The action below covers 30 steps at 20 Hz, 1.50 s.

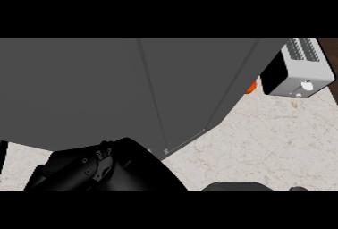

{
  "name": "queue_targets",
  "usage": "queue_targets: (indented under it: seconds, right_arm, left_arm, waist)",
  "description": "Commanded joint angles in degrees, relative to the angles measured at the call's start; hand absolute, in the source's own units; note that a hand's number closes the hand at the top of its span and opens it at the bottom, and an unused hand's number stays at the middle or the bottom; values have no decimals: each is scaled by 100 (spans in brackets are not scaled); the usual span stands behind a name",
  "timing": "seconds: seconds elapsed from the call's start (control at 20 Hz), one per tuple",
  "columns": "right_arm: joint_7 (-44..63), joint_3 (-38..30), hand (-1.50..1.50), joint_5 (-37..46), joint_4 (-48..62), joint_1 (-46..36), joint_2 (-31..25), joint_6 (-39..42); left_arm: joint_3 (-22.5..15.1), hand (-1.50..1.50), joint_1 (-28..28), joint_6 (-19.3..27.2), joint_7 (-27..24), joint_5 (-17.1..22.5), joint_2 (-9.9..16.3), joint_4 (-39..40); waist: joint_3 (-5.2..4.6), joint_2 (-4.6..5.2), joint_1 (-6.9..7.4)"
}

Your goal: Pick up the wine, place it into the cabinet and close the cabinet

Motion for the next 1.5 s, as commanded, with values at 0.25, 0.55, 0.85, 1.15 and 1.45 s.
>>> queue_targets:
  seconds: [0.25, 0.55, 0.85, 1.15, 1.45]
  right_arm:
    - [-457, -1083, 150, 111, 2169, -1769, 20, 510]
    - [-1296, -1488, 150, -188, 3391, -1815, 131, 775]
    - [-2292, -1748, 150, -307, 4663, -1829, 133, 1208]
    - [-2766, -2423, 150, -381, 5141, -1887, -284, 1835]
    - [-3171, -2225, 150, 90, 5674, -1937, -361, 1803]
  left_arm:
    - [355, -150, -53, 28, 390, 146, 7, -228]
    - [165, -150, -38, -27, 221, -392, -360, 69]
    - [222, -150, -204, -210, 311, -449, -520, 311]
    - [376, -150, -505, -3, 681, -338, -458, 158]
    - [208, -150, -353, -68, 588, -523, -577, 155]
  waist:
    - [11, -23, -79]
    - [12, -13, -113]
    - [10, 3, -76]
    - [14, 34, -116]
    - [7, 45, -9]
